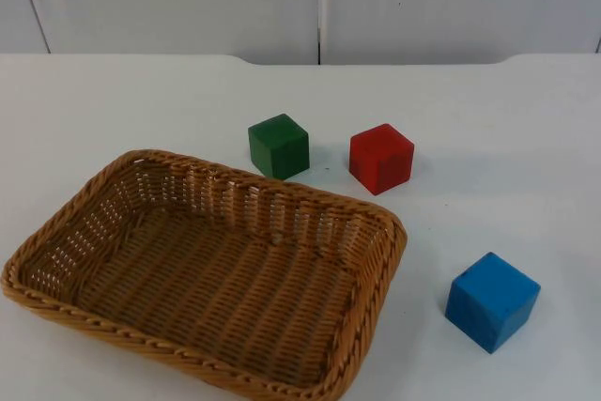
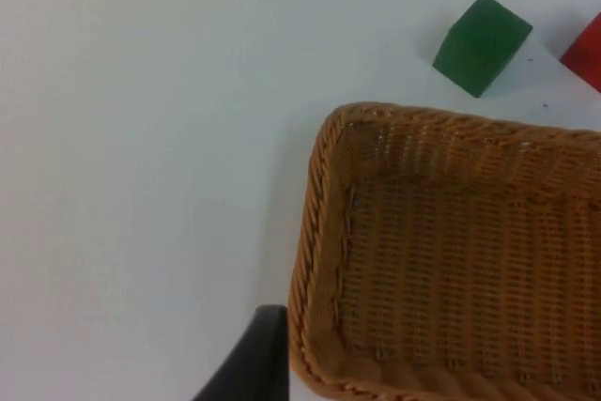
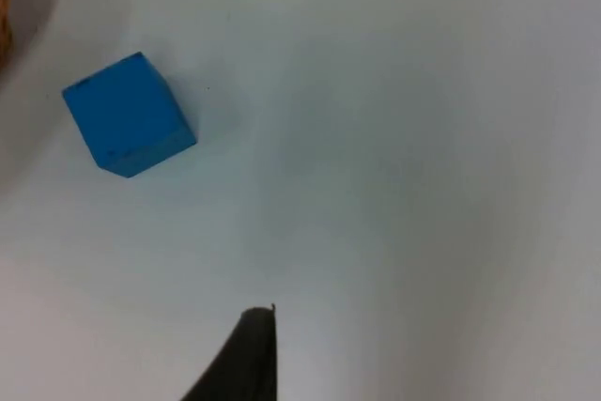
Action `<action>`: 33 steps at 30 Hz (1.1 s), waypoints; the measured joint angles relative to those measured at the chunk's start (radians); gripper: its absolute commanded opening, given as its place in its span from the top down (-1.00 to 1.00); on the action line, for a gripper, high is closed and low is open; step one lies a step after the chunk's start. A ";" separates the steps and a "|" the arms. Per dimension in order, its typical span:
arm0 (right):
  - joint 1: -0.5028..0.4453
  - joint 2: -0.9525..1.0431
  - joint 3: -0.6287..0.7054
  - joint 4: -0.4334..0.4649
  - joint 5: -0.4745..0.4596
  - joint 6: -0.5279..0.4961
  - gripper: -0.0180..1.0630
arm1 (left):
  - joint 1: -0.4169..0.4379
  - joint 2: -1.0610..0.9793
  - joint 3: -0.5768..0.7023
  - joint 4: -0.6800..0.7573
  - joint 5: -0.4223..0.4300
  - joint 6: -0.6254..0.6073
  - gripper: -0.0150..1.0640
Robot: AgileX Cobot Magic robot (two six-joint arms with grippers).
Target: Pick up one cube with each hand and place exactly two cubes into the same basket, leaving the remaining cube outside.
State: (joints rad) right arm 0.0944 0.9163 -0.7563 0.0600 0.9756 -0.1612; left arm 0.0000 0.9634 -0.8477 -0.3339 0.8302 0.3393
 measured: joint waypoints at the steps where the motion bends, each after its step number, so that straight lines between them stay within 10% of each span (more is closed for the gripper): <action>1: 0.000 0.027 0.000 0.000 -0.009 -0.008 -0.98 | 0.000 0.024 -0.013 -0.012 0.000 0.015 -0.97; 33: 0.000 0.247 -0.010 0.270 -0.128 -0.251 -0.93 | -0.103 0.667 -0.420 -0.036 -0.038 0.204 -0.97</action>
State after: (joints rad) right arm 0.0944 1.1637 -0.7659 0.3304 0.8475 -0.4125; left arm -0.1026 1.6302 -1.2674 -0.3697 0.7921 0.5432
